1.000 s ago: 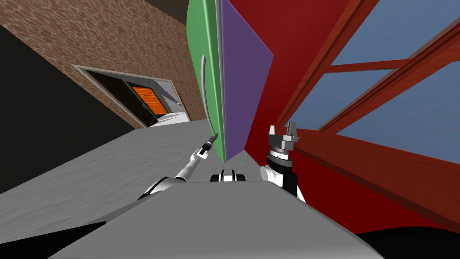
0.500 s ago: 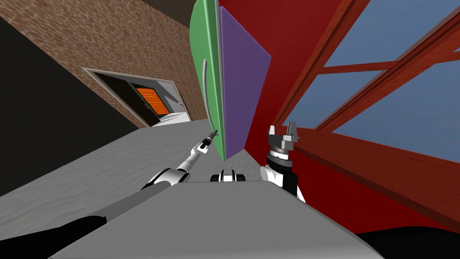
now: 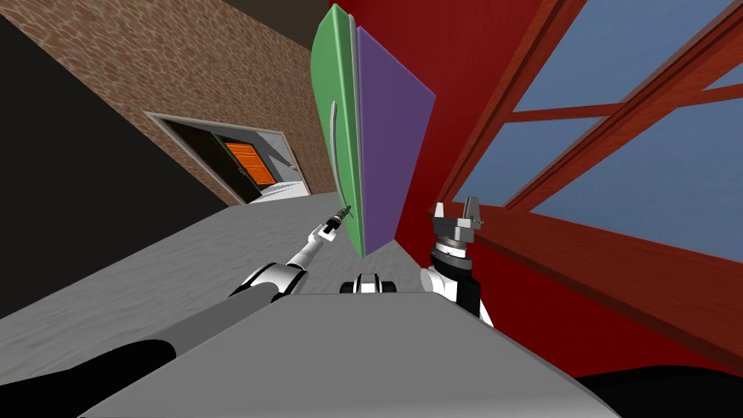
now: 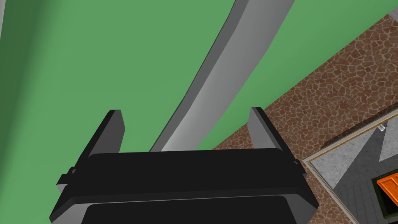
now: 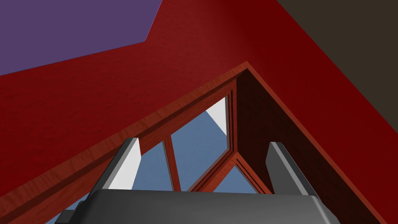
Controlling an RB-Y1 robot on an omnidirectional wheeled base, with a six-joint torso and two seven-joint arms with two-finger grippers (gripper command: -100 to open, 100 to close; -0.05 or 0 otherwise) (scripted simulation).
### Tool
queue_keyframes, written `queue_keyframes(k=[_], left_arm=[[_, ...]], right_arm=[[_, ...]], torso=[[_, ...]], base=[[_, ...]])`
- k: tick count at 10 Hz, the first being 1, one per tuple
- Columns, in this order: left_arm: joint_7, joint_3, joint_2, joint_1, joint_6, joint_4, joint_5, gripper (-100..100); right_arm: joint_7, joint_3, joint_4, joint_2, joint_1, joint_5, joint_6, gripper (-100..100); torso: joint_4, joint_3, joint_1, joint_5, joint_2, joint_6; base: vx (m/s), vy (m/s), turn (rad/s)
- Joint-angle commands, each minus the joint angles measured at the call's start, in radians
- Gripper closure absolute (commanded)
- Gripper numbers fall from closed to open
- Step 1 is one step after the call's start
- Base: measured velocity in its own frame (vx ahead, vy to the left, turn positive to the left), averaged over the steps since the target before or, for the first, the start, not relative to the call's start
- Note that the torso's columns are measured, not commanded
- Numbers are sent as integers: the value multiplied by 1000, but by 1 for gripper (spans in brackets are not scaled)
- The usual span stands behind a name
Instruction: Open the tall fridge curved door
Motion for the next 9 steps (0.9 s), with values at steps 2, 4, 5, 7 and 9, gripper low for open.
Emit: queue_keyframes(k=[2,4,5,7,9], left_arm=[[18,-23,9,-3,-10,-3,0,100],[36,-46,18,-6,-19,-6,1,100],[36,-46,18,-6,-19,-6,1,100],[54,-68,26,-8,-29,-9,1,100],[89,-114,44,-14,-48,-15,2,100]], right_arm=[[0,0,0,0,0,0,0,0],[0,0,0,0,0,0,0,0],[0,0,0,0,0,0,0,0],[0,-1,0,-1,0,0,0,0],[0,0,0,-1,0,0,0,0]], torso=[[0,0,0,0,0,0],[2,0,11,3,0,-2],[4,-2,11,2,-4,-2],[5,-5,9,1,-9,-2],[6,-6,5,-1,-10,-1]], base=[[-14,82,-41],[-32,251,-100],[-58,295,-58],[-41,310,-69],[-74,345,-115]])
